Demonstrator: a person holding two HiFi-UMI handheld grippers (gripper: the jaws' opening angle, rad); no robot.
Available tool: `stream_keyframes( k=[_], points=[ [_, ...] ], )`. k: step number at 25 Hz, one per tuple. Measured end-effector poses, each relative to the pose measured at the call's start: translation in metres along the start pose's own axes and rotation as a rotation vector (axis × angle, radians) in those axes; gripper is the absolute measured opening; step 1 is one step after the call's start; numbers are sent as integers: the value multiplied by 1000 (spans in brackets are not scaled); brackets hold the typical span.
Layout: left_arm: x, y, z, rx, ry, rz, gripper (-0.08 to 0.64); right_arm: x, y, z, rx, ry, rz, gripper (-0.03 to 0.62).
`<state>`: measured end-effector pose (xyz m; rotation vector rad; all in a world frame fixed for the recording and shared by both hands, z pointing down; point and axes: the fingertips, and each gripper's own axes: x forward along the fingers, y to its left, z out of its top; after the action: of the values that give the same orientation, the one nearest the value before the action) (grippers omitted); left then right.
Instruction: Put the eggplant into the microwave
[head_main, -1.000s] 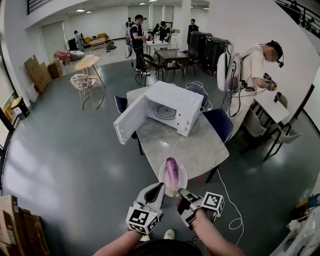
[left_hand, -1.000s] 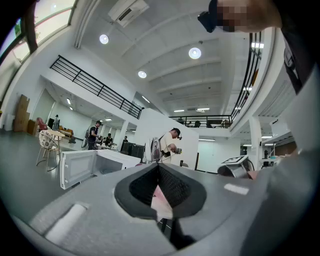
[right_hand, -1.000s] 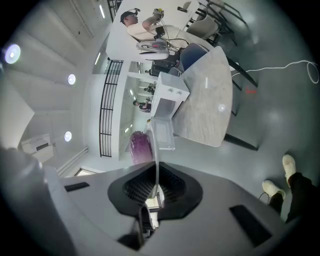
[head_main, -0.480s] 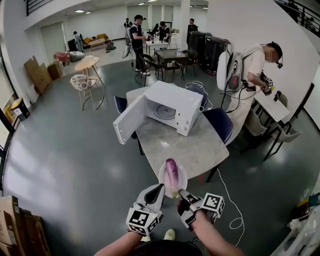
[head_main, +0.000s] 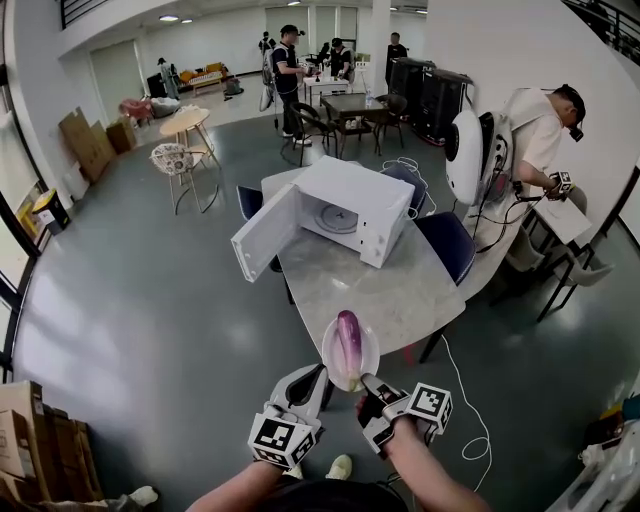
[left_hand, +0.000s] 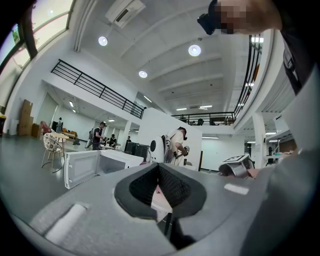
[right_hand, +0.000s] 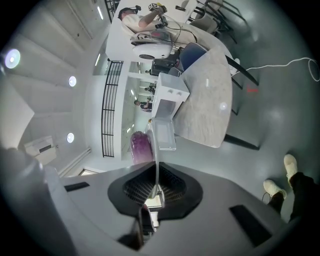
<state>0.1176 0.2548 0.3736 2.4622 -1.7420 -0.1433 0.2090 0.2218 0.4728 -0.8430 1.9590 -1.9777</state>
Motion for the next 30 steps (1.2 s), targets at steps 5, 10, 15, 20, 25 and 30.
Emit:
stream_keyframes(
  k=[5,10,15,20,25,30],
  points=[
    [3,-5,-1,1,-5,33,8,-5,-7,7,0,32,13,20],
    [7,-12,0,-7,-5,50,8,-5,-6,11,1,53,23,21],
    [13,-9,2,-13,-6,52,8,-2,1,11,2,62,34,20],
    [25,5,3,-16,-13,37,8,11,2,20,-7,42,14,20],
    [35,32,8,-13,-16,15,8,36,9,20,7,14,15,20],
    [44,68,14,-7,-12,-24,8,71,16,20,9,-26,1,20]
  ],
)
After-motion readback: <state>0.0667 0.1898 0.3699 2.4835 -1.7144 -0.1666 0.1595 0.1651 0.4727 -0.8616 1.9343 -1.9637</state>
